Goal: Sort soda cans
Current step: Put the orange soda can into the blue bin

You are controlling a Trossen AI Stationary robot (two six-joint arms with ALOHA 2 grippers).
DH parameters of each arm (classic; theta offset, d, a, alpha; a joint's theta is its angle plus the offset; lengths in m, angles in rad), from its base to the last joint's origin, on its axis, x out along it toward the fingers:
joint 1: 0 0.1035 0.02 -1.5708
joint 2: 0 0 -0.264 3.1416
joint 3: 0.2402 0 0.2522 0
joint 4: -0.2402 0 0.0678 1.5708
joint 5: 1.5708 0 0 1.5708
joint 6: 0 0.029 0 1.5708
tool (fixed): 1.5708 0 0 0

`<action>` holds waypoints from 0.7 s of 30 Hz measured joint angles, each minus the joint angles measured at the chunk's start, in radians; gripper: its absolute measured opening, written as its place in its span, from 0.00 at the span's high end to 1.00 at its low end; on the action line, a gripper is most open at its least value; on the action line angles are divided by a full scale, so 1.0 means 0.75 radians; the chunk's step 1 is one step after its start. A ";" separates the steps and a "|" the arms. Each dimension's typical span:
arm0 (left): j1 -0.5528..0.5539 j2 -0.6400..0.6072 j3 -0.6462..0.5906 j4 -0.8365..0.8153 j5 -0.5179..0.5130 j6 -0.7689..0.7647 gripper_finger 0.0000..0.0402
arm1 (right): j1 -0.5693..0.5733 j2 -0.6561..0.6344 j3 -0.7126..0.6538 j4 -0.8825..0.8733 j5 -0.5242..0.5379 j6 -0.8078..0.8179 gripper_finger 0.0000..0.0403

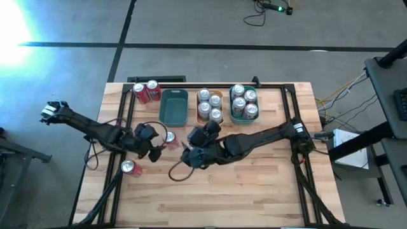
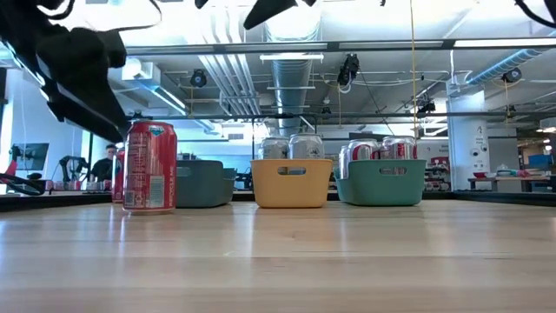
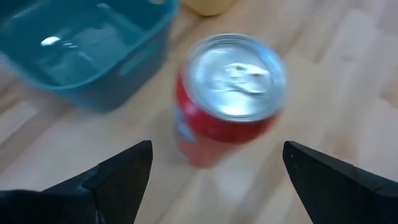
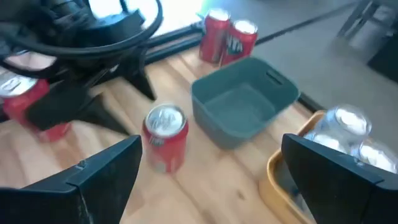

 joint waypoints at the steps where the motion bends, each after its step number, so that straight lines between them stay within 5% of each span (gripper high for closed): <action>1: 0.000 0.012 -0.001 -0.018 -0.022 -0.020 0.14 | 0.011 0.000 0.000 -0.015 0.000 0.027 0.05; 7: 0.000 0.099 -0.001 0.025 -0.161 -0.007 0.14 | 0.054 0.000 0.000 -0.041 -0.001 0.156 0.05; 21: 0.029 0.301 -0.001 0.229 -0.217 0.068 0.12 | 0.063 -0.002 0.048 -0.048 -0.006 0.215 0.07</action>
